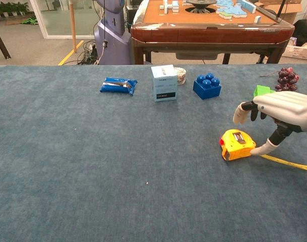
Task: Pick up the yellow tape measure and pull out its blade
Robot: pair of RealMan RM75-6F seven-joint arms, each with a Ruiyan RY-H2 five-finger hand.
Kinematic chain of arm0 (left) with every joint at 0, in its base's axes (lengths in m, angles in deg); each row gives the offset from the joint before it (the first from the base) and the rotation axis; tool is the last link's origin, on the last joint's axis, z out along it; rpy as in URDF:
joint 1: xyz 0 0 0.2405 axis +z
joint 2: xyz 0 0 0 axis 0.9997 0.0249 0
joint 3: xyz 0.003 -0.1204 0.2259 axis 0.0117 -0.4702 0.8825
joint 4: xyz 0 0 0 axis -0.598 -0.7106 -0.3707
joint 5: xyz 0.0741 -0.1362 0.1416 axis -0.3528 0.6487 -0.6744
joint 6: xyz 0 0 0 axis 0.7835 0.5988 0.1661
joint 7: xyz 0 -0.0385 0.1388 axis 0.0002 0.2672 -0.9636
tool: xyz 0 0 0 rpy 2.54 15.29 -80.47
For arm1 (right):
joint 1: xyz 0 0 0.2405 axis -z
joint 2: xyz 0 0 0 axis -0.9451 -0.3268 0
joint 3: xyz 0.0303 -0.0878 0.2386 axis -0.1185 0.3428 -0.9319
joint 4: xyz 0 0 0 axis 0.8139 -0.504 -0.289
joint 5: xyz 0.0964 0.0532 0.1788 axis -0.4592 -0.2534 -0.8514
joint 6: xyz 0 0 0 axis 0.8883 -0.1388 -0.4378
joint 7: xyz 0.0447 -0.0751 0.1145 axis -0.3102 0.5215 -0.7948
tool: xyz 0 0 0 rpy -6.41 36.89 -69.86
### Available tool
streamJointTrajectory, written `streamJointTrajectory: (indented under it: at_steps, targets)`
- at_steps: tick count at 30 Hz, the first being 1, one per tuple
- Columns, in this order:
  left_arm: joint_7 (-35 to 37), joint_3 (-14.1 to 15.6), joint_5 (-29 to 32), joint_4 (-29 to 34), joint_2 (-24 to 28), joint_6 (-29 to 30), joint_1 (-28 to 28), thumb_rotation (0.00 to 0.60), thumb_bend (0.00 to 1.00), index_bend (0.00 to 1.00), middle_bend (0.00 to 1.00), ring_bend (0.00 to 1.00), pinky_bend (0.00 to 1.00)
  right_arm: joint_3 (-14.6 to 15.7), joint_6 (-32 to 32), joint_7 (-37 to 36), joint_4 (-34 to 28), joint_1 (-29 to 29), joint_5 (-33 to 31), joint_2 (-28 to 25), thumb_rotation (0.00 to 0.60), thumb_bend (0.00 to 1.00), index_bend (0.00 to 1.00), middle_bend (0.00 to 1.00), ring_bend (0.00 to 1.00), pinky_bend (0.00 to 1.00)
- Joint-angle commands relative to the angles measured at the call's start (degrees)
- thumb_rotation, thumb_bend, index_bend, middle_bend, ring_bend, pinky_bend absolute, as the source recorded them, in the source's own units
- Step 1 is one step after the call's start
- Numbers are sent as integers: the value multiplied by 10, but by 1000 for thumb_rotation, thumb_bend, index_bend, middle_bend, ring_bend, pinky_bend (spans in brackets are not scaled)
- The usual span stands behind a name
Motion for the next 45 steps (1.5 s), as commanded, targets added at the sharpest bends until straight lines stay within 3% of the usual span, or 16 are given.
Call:
streamJointTrajectory:
  at_steps: [1,15,26,38,45]
  targets:
    - [0,-1,0,0,0,-1,0,600,218,0,0,0,0,2,-4,0,11,-7,-2,11,600,152,300,315,308,292]
    - [1,-2,5,2,-1,1,3,600,218,0,0,0,0,18,-18,-19,45,-23,5,37,600,154,286,315,308,292]
    - [7,0,4,-3,-3,-1,4,600,219,0,0,0,0,43,6,-6,-1,-3,1,11,600,155,286,316,307,292]
    - [16,-1,2,-9,-4,1,6,600,218,0,0,0,0,35,10,6,5,-9,-21,26,600,155,286,317,308,292]
    - [19,0,3,-10,-4,2,8,600,218,0,0,0,0,36,10,6,9,-10,-27,30,600,218,286,334,308,292]
